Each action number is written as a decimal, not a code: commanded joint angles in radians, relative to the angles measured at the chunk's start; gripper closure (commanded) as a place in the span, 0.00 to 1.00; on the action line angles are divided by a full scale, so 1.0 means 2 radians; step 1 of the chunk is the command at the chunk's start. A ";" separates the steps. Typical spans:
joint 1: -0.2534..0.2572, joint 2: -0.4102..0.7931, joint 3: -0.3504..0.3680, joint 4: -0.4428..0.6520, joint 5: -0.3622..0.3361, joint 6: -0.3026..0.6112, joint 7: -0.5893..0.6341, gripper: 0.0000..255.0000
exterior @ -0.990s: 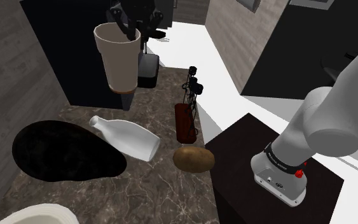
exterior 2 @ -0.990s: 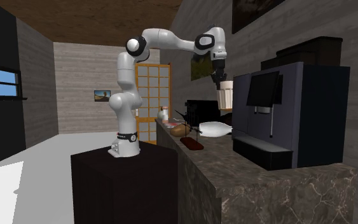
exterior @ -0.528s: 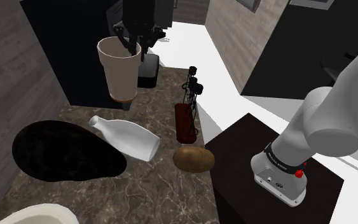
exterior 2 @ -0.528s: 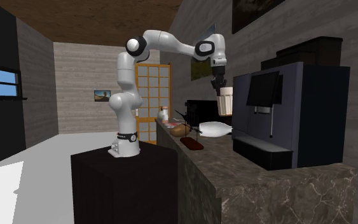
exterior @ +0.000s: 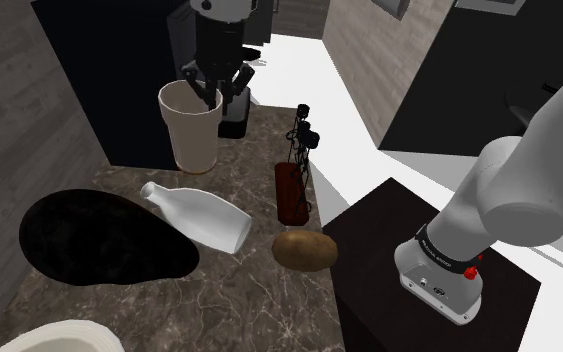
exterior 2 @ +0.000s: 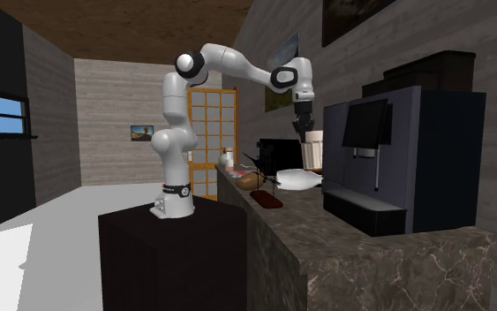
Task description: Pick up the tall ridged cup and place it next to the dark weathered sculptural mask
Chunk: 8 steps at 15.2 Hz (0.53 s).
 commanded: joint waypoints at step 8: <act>0.001 0.014 0.000 -0.046 -0.003 0.060 0.000 1.00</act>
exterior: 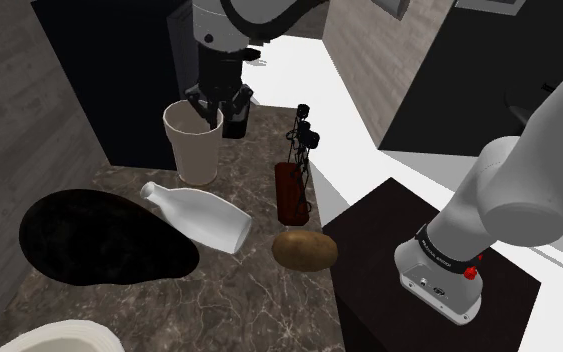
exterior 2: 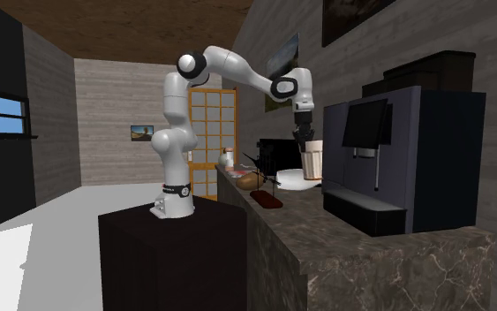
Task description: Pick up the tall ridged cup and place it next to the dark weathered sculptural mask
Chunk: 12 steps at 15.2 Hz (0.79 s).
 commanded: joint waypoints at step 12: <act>0.002 0.030 0.000 -0.051 -0.009 0.081 0.004 1.00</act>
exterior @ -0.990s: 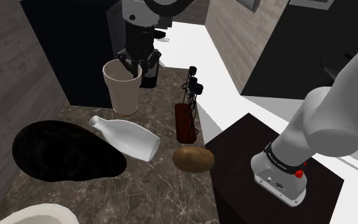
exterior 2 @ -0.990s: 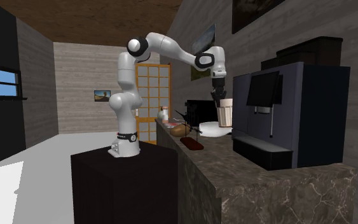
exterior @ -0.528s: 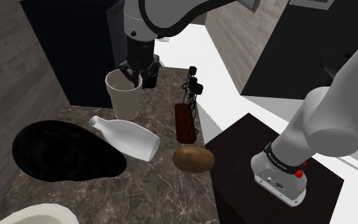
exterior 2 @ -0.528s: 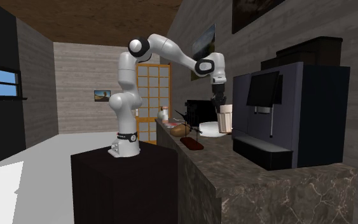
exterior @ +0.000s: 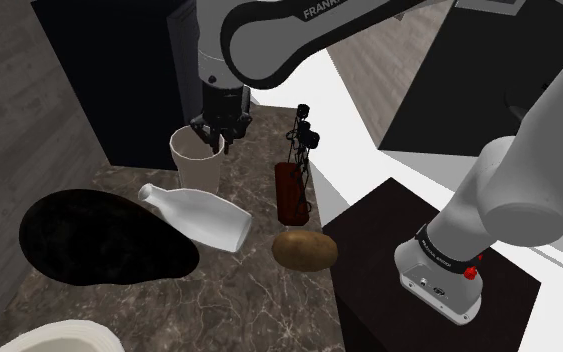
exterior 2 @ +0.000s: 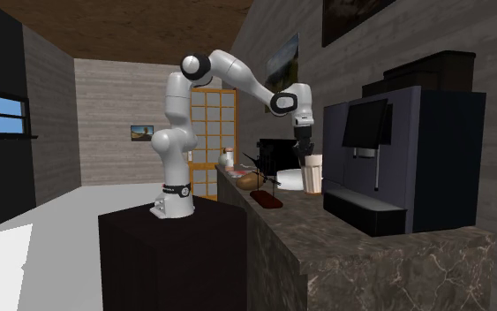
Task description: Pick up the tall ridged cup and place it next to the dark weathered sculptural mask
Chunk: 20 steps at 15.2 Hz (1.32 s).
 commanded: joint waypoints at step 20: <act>-0.002 -0.029 -0.001 0.027 0.009 -0.055 -0.006 0.00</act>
